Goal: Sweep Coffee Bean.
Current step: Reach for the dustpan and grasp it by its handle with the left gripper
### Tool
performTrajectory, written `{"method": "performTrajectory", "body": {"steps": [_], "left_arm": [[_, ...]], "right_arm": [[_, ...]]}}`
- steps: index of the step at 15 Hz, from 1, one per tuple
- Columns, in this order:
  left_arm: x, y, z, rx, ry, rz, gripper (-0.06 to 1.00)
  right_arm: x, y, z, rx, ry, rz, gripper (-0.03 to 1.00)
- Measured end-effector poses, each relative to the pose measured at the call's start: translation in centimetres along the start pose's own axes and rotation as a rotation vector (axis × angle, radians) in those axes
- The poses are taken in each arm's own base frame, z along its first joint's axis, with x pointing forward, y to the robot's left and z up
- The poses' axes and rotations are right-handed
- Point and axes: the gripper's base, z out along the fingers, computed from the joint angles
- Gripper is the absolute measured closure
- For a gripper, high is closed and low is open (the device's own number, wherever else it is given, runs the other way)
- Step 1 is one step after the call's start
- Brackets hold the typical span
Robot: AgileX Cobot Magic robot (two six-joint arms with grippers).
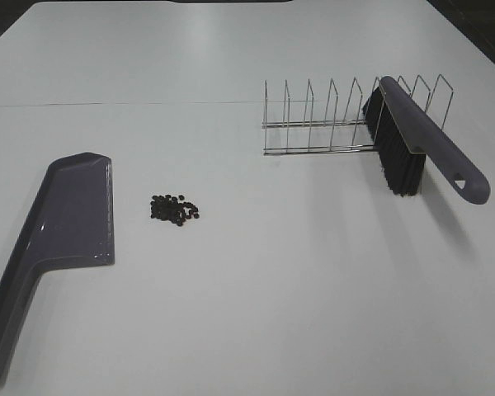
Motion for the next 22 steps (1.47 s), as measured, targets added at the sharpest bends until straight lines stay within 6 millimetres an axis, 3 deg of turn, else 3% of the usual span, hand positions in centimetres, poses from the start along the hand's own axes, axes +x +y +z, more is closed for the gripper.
{"method": "performTrajectory", "body": {"steps": [5, 9, 14, 15, 19, 22], "left_arm": [[-1.2, 0.2, 2.5, -0.008, 0.175, -0.015, -0.05], [-2.0, 0.5, 6.5, -0.026, 0.433, -0.053, -0.05], [-1.9, 0.8, 10.3, -0.051, 0.667, -0.099, -0.05], [-1.8, 1.0, 11.8, -0.069, 0.753, -0.136, -0.05], [-2.9, 1.0, 15.3, -0.072, 0.714, -0.216, -0.05], [-2.3, 1.1, 18.2, -0.075, 0.756, -0.259, -0.05]], "right_arm": [[0.0, 0.0, 0.0, 0.000, 0.000, 0.000, 0.21], [0.0, 0.0, 0.0, 0.000, 0.000, 0.000, 0.21], [0.0, 0.0, 0.0, 0.000, 0.000, 0.000, 0.21], [0.0, 0.0, 0.0, 0.000, 0.000, 0.000, 0.21], [0.0, 0.0, 0.0, 0.000, 0.000, 0.000, 0.21], [0.0, 0.0, 0.0, 0.000, 0.000, 0.000, 0.21]]}}
